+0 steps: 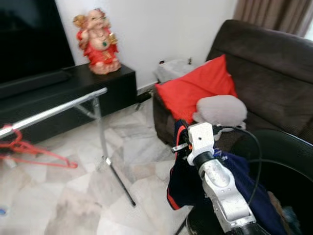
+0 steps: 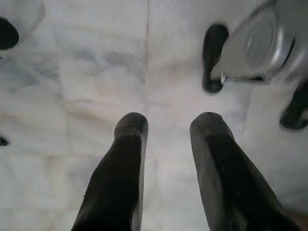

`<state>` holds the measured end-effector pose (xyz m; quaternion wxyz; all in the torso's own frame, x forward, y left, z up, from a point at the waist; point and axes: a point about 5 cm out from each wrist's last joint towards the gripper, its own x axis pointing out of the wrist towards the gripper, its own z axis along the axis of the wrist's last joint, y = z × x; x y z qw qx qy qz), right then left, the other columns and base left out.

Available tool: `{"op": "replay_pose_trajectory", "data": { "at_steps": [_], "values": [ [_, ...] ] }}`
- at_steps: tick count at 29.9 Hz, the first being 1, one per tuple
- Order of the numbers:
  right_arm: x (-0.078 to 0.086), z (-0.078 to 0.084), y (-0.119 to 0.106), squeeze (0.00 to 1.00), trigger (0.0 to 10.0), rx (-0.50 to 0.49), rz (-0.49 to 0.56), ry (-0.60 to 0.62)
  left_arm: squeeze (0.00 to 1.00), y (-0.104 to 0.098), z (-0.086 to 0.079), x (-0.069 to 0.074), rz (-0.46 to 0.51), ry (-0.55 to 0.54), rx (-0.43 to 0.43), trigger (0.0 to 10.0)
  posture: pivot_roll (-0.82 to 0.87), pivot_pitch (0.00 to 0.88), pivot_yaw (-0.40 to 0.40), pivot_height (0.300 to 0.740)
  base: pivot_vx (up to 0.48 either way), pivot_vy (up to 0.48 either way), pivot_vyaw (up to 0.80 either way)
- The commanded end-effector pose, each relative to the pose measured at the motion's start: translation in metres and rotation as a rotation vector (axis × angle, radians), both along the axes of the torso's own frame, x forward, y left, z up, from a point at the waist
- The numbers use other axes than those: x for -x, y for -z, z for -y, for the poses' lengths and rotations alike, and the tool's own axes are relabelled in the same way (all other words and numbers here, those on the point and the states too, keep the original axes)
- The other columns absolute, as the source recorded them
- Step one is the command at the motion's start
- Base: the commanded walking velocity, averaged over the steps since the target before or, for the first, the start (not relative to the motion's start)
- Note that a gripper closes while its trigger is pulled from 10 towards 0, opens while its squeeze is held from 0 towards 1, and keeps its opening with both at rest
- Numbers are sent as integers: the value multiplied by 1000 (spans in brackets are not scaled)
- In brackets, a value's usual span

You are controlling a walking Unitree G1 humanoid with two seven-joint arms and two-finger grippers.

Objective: Hang hanger

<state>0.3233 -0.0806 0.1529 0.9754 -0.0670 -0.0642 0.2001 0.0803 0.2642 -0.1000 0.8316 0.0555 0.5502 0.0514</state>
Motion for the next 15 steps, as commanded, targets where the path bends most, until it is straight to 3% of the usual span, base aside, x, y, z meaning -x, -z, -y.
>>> {"op": "replay_pose_trajectory", "data": {
  "at_steps": [1, 15],
  "values": [
    [0, -12, -15, 0, 10000, -11, 64, -58, 0, 1, 1, 5, -16, -2, 1, 10000, 107, 0, -21, 740, 0, 0, 781],
    [6, -34, -20, 0, 10000, 11, 114, -213, 0, 0, -1, 1, 0, -42, 2, 10000, 120, 0, -33, 740, 0, 0, 781]
  ]
}}
